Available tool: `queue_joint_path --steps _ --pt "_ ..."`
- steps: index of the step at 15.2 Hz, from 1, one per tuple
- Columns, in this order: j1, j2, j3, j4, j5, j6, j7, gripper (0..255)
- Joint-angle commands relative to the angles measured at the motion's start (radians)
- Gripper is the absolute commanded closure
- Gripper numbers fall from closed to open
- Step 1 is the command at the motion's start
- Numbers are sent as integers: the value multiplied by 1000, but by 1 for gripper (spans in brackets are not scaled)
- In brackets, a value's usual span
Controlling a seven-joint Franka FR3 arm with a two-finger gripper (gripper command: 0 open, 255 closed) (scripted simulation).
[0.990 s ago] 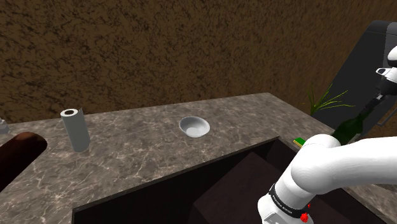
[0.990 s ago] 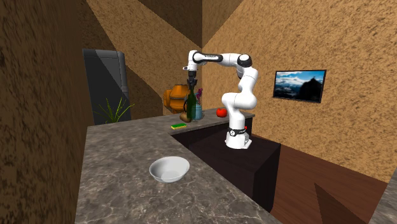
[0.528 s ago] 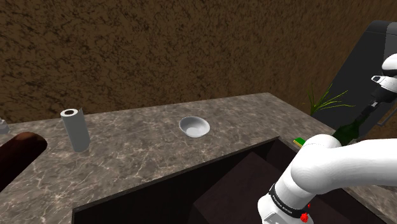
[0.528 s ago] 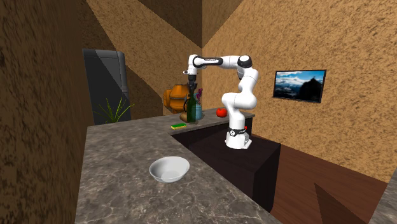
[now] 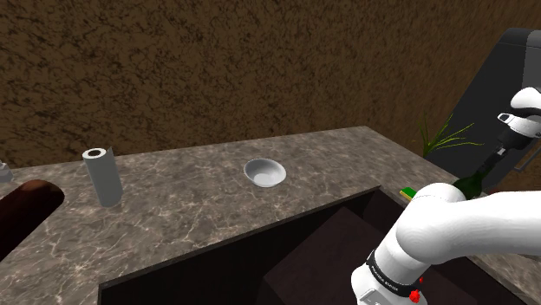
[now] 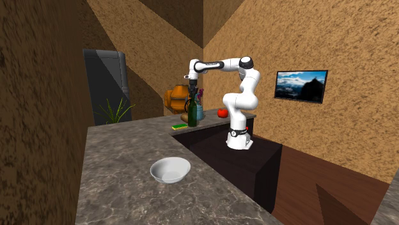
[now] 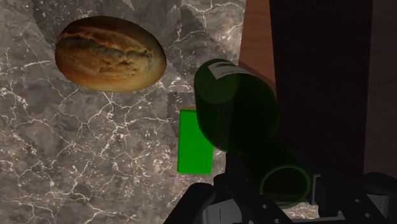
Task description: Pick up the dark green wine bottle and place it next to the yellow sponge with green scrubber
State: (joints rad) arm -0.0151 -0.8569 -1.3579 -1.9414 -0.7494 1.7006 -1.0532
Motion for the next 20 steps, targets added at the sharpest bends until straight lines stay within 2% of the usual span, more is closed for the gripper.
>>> queue_joint_path --steps 1,7,8,13,17,20 --pt "0 -2 -4 -4 -3 5 0 255" --pt "0 -2 -4 -4 -3 5 0 255" --pt "0 -2 -4 -4 -3 5 0 0" --pt "0 -2 -4 -4 -3 5 0 0" --pt "4 29 51 98 45 -93 -28 0" --pt "4 29 51 98 45 -93 -28 0"
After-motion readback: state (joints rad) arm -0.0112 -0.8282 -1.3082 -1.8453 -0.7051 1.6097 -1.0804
